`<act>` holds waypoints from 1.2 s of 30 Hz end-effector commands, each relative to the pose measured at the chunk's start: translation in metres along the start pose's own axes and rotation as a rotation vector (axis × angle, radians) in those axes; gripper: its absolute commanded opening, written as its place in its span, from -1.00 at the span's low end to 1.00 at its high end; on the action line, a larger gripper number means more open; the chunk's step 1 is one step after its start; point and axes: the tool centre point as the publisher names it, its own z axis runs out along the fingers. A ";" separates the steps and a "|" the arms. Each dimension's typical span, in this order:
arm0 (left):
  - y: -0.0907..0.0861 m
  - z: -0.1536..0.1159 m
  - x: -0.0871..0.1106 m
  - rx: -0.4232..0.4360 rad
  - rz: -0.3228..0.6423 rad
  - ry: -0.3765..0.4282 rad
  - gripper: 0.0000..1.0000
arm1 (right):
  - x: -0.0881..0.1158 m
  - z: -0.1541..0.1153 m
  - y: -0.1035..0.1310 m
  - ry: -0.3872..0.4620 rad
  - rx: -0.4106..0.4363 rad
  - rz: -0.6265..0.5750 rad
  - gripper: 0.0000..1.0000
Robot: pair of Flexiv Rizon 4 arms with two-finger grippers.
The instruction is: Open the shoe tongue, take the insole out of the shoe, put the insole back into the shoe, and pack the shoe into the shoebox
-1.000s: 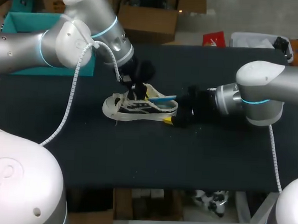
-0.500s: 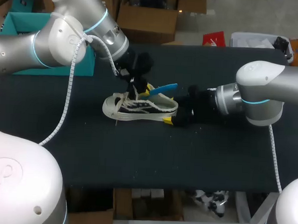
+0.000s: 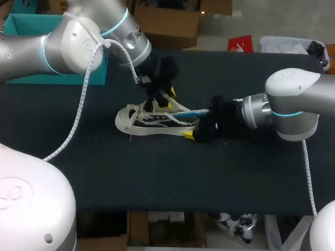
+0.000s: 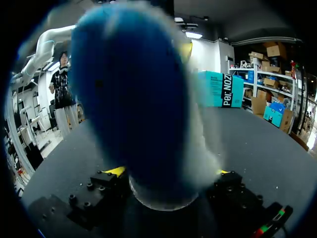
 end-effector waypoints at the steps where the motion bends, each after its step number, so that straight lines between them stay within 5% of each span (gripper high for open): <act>1: -0.007 0.002 0.006 -0.007 0.006 -0.014 0.06 | 0.000 0.000 -0.003 0.003 -0.003 0.000 -1.00; 17: -0.030 0.021 0.033 -0.055 0.103 -0.027 -0.07 | 0.000 0.000 -0.003 0.003 -0.003 0.000 -1.00; 36: -0.026 0.065 0.026 -0.119 0.132 -0.049 -0.11 | 0.000 0.000 -0.003 0.003 -0.003 0.000 -1.00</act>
